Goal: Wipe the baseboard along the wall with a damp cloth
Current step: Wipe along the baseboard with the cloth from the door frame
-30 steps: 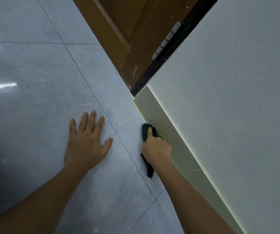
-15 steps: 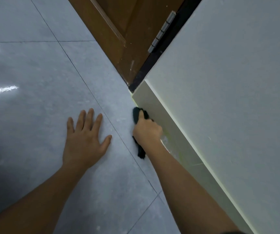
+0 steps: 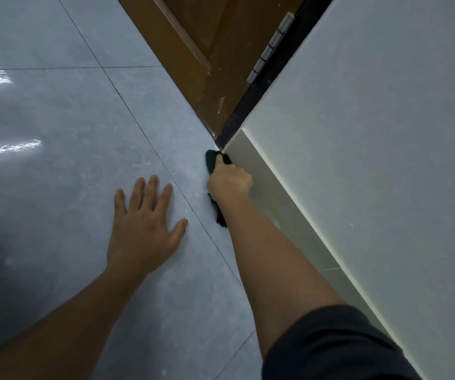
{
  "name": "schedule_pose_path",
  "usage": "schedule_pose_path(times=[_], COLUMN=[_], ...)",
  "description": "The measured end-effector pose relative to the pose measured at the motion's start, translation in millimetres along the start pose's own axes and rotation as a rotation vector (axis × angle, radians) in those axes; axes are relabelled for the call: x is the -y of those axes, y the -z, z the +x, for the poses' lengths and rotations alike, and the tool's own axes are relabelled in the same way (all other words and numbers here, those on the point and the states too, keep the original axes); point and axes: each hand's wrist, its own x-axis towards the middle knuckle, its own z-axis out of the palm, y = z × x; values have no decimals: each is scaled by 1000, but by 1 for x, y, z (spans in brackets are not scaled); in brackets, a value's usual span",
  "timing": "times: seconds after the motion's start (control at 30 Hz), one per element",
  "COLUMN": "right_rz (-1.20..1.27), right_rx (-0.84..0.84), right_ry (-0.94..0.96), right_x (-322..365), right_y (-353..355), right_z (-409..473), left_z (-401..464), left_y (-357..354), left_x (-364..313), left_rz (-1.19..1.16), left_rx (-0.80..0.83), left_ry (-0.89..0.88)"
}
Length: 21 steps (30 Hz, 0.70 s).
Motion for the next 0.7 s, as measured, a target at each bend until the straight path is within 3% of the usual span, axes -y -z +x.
schedule_pose_path(times=[0.37,0.7], right_rz=[70,26], right_rx=[29,-44], right_ry=[-98,8], right_x=[-75,-6], right_y=[-47,-9], right_z=[-80,-4], left_z=[0,-2], left_y=[2,-3], left_x=[2,2], left_rz=[-27,19], left_rx=[7,-7], left_ry=[-11,0])
